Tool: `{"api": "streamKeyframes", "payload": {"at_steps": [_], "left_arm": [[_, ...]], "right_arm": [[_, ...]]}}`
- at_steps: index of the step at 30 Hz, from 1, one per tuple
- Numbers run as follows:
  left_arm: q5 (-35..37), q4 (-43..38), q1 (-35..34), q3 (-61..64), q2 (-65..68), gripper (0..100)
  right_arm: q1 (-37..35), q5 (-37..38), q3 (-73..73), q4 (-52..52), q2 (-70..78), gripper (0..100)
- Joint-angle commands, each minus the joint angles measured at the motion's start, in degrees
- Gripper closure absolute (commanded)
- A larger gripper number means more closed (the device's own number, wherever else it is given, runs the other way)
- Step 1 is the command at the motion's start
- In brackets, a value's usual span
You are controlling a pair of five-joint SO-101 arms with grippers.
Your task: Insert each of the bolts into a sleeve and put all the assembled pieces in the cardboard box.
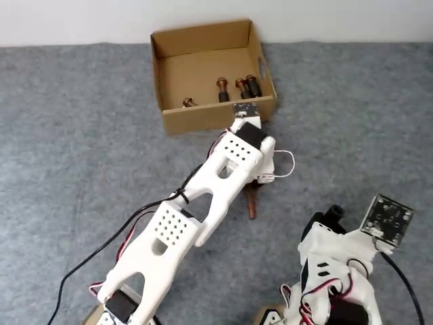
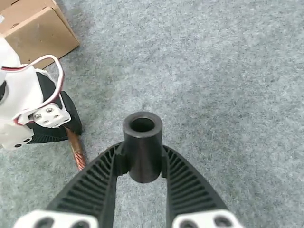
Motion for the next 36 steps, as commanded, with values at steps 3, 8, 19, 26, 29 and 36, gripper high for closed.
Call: {"api": "streamKeyframes", "payload": {"at_steps": [3,8,19,26,29,36], "left_arm": [[-0.4,2.7,-0.4,-3.5,0.5,100],[-1.7,3.1,-0.6,-7.4,-0.4,100],[-10.9,3.1,-1.5,2.7,-20.2,100],[-13.4,2.8,-1.1,21.5,-38.3,100],[-14.6,2.8,-1.6,27.8,-46.2,100],[-15.4,-2.0,-1.5,42.0,-62.6,100]], "right_arm": [[0.4,0.6,-0.4,-1.5,-0.4,99.1],[0.4,0.6,-0.4,-1.5,-0.4,99.1],[0.2,0.6,-0.7,-1.3,-0.6,99.1],[-1.4,0.5,-1.6,-0.9,-0.6,99.1],[-3.8,0.5,-1.7,-0.9,-0.6,99.1],[-5.8,0.5,-1.8,-1.0,-0.6,99.1]]}}
